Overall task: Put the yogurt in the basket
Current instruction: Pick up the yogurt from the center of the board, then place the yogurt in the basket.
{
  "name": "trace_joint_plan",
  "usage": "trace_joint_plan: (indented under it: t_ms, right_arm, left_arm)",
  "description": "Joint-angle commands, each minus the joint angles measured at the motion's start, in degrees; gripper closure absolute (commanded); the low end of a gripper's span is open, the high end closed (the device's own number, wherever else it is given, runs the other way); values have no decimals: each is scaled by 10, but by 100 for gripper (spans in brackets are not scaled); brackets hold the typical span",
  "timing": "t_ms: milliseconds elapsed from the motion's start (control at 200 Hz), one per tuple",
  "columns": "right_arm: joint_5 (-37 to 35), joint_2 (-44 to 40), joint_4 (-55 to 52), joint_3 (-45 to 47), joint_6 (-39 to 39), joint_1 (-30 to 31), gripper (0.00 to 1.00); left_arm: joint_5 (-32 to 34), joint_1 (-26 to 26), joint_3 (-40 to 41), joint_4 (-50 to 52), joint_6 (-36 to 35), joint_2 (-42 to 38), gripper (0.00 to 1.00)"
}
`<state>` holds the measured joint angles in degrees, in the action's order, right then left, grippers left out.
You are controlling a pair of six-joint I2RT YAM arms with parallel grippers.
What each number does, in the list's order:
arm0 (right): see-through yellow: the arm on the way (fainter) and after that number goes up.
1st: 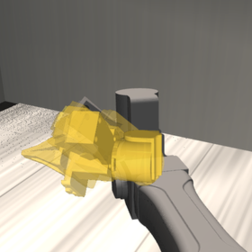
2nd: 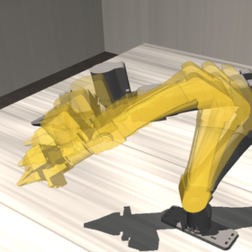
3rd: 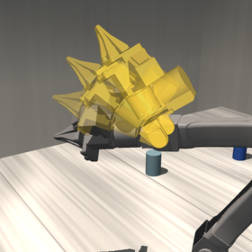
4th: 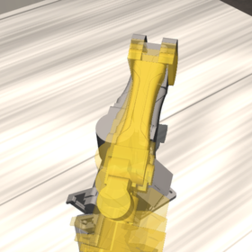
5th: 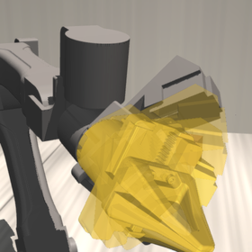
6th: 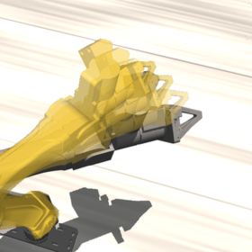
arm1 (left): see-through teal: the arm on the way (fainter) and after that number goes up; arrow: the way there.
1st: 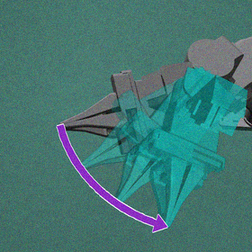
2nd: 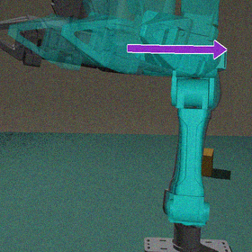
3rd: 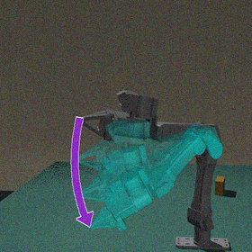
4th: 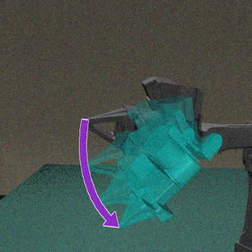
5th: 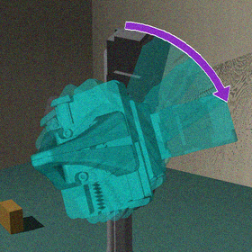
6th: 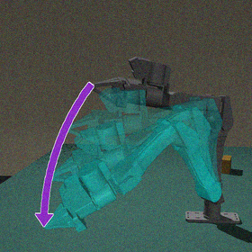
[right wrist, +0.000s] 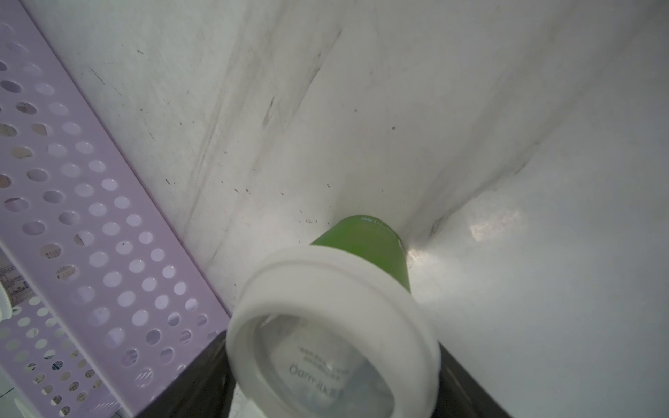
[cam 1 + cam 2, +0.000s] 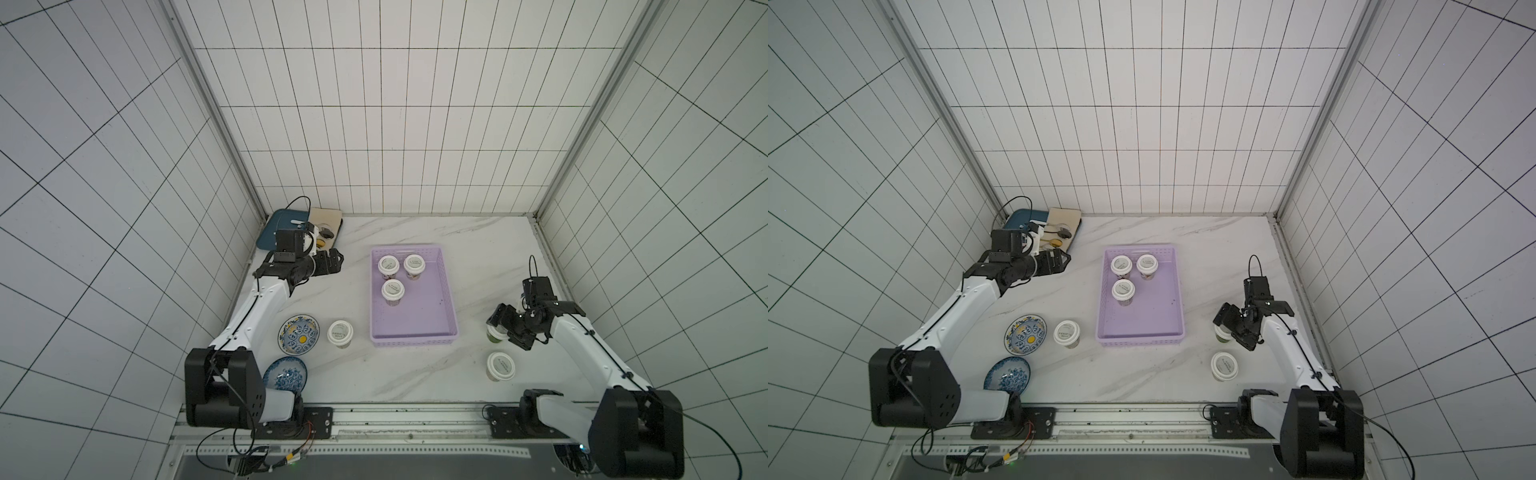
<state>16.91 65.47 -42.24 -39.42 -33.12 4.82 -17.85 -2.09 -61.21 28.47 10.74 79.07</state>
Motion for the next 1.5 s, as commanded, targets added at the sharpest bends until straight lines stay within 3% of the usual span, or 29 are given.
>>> trace_joint_plan:
  t_ms: [0,355,610,1055,1209,1499]
  right_arm:
    - [5,-3,0,8,6,-7,18]
    - [-8,-12,-16,-10,15,-8,20]
    - [4,-13,-27,-21,19,-7,28]
    - [26,12,-71,-108,36,-1,29]
    - [31,37,-87,-166,32,26,29]
    - [7,106,-99,-283,11,133,29]
  left_arm:
    - [1,2,2,-6,-1,-6,2]
    - [-9,3,1,-5,1,-3,2]
    - [-9,3,0,-4,1,-4,2]
    - [-6,3,2,-7,-1,-5,2]
    - [4,6,2,-5,-4,-12,2]
    - [-1,10,7,-8,-2,-15,2]
